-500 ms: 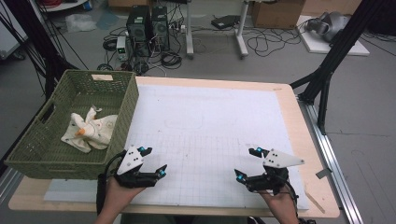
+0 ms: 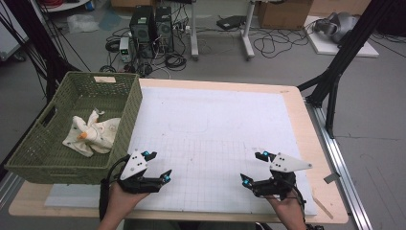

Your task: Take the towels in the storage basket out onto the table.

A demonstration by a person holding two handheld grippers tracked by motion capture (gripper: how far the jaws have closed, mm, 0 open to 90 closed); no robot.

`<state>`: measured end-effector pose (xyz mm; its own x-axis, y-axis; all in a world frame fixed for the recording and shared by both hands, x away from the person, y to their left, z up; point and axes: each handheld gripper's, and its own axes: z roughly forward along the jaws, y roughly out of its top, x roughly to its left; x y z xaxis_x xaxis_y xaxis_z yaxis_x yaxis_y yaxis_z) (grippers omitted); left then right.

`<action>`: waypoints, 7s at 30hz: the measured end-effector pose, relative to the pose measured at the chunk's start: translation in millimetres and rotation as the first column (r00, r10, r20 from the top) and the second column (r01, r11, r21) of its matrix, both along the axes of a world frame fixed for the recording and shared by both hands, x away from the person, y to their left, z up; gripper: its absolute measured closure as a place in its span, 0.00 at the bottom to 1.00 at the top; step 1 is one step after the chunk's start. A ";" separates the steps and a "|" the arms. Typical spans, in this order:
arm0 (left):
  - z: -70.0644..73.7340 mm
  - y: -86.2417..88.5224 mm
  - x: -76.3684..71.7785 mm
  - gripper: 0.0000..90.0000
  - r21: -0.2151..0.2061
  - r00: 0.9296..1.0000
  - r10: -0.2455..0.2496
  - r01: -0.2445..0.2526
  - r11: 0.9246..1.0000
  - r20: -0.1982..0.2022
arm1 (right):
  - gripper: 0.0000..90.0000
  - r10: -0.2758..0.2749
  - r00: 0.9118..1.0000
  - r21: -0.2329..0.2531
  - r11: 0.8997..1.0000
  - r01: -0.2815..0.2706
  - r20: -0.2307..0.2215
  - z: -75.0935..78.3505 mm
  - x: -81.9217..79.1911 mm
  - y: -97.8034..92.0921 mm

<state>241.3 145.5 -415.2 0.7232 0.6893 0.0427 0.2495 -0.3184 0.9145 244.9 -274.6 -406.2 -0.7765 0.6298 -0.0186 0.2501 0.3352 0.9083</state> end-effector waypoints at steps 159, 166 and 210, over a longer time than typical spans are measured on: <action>42.9 187.4 109.5 0.79 0.453 0.899 0.329 -0.173 0.875 -0.291 | 0.12 0.031 0.999 -0.017 0.999 -0.031 -0.031 -3.8 7.7 3.1; 49.0 191.5 108.0 0.91 0.418 0.903 0.328 -0.194 0.888 -0.278 | 0.12 0.032 0.999 -0.015 0.999 -0.033 -0.034 -3.8 7.8 3.2; 93.5 221.5 63.7 0.92 0.134 0.924 0.357 -0.339 0.931 -0.138 | 0.12 0.036 0.999 -0.001 0.999 -0.037 -0.029 -2.4 8.0 2.6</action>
<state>304.9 367.0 -321.7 0.4418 0.8964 0.0344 0.5003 -0.2780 0.8200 252.9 -272.0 -408.6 -0.7992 0.6010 0.0035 0.2640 0.3458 0.9004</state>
